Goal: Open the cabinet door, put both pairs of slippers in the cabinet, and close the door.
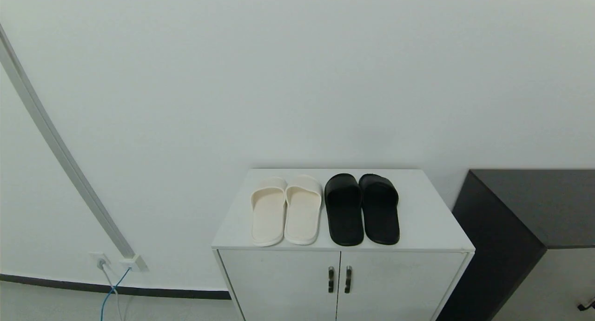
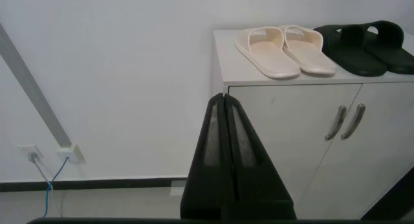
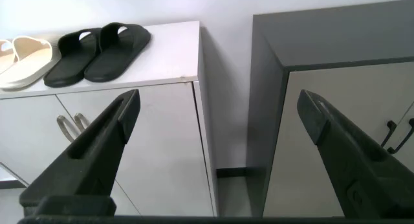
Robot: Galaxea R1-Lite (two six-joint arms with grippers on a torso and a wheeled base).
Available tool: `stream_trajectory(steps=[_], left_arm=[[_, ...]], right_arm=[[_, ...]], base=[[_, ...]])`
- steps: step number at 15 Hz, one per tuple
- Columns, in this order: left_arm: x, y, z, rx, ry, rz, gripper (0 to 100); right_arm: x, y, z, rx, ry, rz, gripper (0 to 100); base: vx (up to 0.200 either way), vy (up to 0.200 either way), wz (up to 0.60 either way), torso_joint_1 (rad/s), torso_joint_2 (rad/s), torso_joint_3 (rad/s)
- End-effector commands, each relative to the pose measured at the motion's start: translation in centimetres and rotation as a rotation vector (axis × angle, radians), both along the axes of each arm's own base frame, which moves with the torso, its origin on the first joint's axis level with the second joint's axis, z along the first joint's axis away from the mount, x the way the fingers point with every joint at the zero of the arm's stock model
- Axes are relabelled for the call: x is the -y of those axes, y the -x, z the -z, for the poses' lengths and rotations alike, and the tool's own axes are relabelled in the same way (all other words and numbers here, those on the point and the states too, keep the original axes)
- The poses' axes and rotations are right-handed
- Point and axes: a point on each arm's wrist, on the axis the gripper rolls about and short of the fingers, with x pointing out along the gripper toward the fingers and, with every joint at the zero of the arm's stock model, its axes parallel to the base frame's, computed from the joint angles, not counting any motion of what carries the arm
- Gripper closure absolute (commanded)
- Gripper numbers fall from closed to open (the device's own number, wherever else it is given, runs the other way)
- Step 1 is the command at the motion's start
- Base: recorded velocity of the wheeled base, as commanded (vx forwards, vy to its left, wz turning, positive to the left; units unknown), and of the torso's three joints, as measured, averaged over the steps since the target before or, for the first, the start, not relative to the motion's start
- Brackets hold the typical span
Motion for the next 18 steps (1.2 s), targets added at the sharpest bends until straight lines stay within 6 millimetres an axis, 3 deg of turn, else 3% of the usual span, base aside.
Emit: stream_trajectory(steps=[1,6,7,8,9,15,18], left_arm=[[0.0,0.0,0.0,-0.002,-0.001,0.0,100],[0.0,0.0,0.0,-0.002,-0.001,0.0,100],[0.0,0.0,0.0,-0.002,-0.001,0.0,100],[0.0,0.0,0.0,-0.002,-0.001,0.0,100],[0.0,0.0,0.0,-0.002,-0.001,0.0,100],[0.0,0.0,0.0,-0.002,-0.003,0.0,100],[0.0,0.0,0.0,-0.002,-0.003,0.0,100]], right_arm=[[0.0,0.0,0.0,-0.001,0.0,0.0,0],[0.0,0.0,0.0,-0.001,0.006,-0.008,0],[0.0,0.2,-1.0,0.025,-0.006,-0.015,0],[0.0,0.5,-3.5,0.062,-0.041,-0.026,0],[0.0,0.3,-4.7,0.05,-0.058,-0.035,0],[-0.8,-5.6,-6.0,-0.297,-0.049,-0.316,0],[-2.1,-10.8,-7.4,-0.368,-0.04,-0.41,0]], base=[[0.0,0.0,0.0,0.0,0.0,0.0],[0.0,0.0,0.0,0.0,0.0,0.0],[0.0,0.0,0.0,0.0,0.0,0.0],[0.0,0.0,0.0,0.0,0.0,0.0],[0.0,0.0,0.0,0.0,0.0,0.0],[0.0,0.0,0.0,0.0,0.0,0.0],[0.0,0.0,0.0,0.0,0.0,0.0]])
